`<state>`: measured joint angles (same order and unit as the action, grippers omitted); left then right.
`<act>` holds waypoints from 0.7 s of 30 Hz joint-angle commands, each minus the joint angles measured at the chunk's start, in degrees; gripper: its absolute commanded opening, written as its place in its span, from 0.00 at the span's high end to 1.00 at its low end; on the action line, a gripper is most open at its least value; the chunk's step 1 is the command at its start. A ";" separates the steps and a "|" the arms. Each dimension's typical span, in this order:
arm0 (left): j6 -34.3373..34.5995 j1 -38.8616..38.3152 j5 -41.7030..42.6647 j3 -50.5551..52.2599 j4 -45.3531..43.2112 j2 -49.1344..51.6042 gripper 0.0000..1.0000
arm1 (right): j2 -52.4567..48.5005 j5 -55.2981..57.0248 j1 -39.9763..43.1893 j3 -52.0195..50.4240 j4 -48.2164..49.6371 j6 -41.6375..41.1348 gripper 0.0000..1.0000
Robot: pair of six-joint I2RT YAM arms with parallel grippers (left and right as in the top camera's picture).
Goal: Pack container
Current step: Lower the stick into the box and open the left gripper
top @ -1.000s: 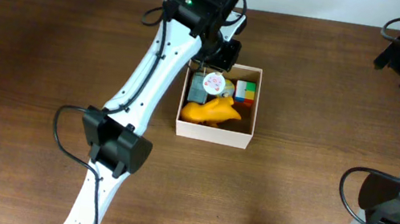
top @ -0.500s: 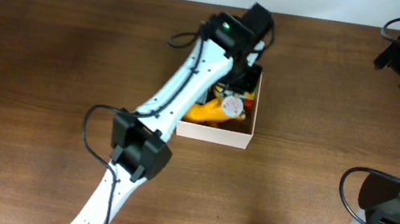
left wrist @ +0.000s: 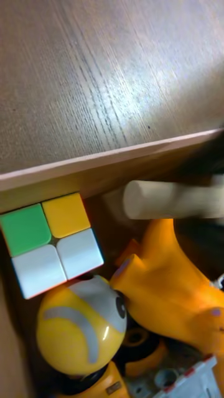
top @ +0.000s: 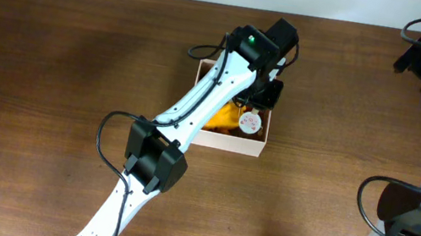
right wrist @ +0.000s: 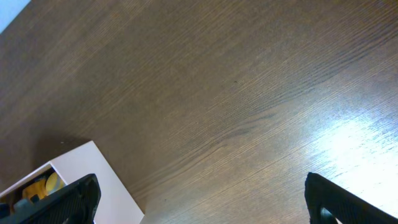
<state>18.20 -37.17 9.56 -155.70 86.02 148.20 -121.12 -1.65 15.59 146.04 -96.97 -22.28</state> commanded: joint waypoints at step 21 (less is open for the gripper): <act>0.15 5.11 0.22 -4.15 0.79 -0.72 0.44 | -0.22 -0.31 -0.20 0.11 -0.33 -0.09 0.01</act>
<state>18.87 -35.40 9.61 -157.01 86.35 148.20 -121.12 -1.65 15.59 146.04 -96.99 -22.28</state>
